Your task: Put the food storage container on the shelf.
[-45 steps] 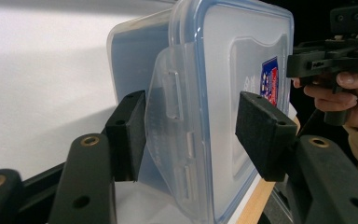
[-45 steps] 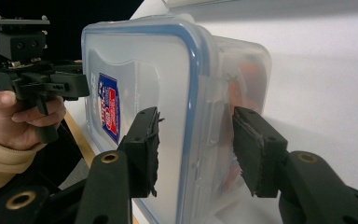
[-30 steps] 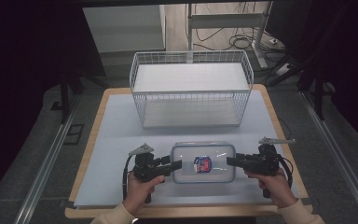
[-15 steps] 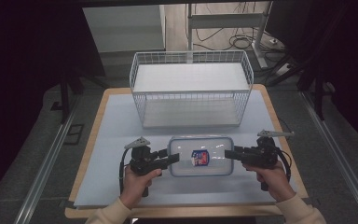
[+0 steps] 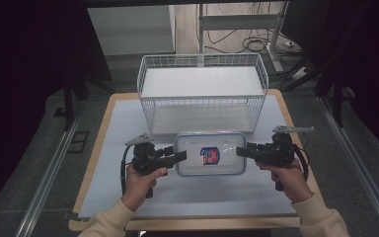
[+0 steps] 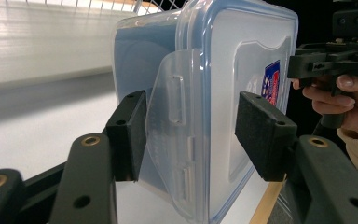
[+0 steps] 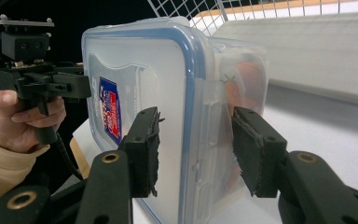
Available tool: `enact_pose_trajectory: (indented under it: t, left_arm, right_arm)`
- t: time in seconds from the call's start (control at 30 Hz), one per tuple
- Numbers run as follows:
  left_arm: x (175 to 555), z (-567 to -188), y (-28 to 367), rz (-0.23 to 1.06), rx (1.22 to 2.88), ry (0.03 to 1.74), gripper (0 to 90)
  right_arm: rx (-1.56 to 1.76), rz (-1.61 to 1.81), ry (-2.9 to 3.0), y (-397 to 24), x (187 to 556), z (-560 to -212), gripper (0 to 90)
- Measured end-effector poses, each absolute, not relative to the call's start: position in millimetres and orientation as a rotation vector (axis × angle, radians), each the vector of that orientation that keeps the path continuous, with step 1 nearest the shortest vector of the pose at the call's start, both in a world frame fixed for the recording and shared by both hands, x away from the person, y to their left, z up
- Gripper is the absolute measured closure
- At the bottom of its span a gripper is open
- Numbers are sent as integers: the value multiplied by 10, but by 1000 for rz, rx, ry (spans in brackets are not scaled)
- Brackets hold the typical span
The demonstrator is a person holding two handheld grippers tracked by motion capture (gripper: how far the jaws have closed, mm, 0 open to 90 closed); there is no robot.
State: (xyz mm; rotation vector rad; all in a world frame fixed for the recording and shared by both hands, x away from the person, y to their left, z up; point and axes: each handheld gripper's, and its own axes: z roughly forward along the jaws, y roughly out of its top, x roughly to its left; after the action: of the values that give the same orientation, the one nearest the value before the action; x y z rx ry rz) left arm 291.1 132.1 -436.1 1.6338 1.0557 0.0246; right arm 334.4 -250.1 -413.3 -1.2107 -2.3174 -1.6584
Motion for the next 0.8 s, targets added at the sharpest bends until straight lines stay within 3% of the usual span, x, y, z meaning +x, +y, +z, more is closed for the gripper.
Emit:
enact_pose_trajectory:
  t: [0.8]
  left_arm:
    - [3113, -3888, 1411, 76, 1616, 1024, 454]
  right_arm:
    - [-1169, -1726, -2329, -2416, 3562, -3686, 527]
